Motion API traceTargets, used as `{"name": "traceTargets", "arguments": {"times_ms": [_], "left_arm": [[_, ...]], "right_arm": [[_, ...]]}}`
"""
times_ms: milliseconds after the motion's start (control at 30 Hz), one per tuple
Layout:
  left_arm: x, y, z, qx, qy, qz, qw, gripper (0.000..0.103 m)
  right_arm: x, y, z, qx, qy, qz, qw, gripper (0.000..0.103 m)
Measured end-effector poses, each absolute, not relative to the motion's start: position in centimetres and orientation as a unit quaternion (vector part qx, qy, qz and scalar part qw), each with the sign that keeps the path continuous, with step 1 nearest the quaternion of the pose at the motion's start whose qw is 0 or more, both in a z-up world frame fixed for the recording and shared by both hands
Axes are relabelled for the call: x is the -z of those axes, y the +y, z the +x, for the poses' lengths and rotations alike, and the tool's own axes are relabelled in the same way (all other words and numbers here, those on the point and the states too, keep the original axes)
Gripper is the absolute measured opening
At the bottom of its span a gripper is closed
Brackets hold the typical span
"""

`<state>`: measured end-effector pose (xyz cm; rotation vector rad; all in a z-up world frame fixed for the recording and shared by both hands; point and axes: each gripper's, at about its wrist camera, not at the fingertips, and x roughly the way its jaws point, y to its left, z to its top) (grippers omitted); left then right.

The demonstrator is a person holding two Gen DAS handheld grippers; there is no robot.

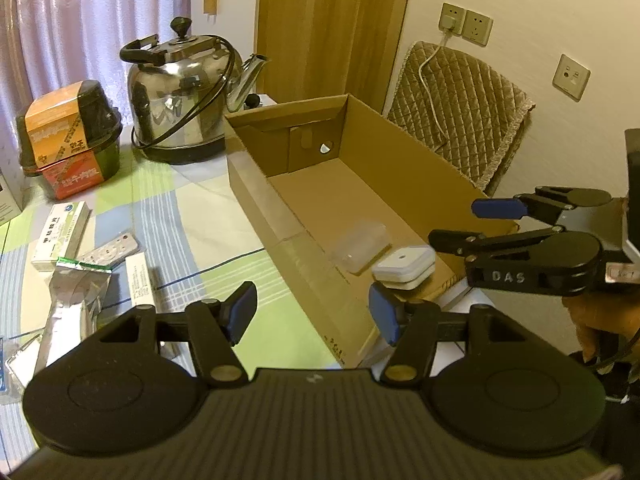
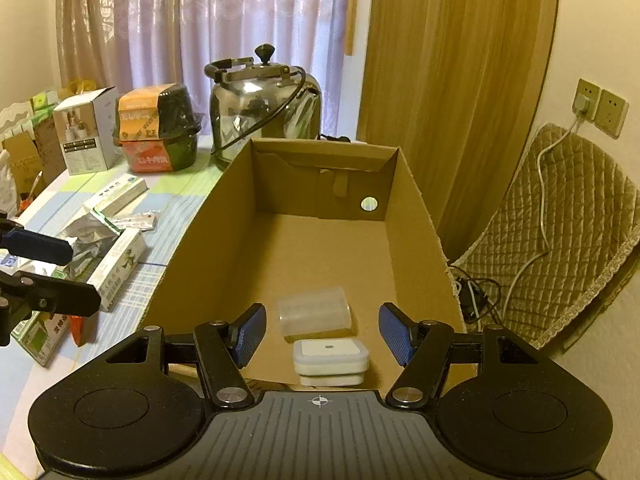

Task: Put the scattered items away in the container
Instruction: 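Carry both items into the cardboard box and open both tools to release, then withdraw both tools from the cardboard box back over the table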

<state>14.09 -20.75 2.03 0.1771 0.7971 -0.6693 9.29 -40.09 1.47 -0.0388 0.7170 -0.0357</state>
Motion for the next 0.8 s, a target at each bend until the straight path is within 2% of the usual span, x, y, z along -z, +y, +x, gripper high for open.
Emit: {"name": "traceTargets", "arguments": {"times_ms": [433,800], "left_arm": [[-2.3,-17.6,12.5,0.300,0.385,0.070,0.870,0.060],[-3.1,-13.9,10.7,0.272,0.382,0.061,0.881,0.065]], "right_arm": [[-2.7,-38.8,7.7,0.017,0.351,-0.012,0.936,0.069],[-4.0,-35.8,6.5,-0.005,0.342,-0.019,0.940,0.069]]}}
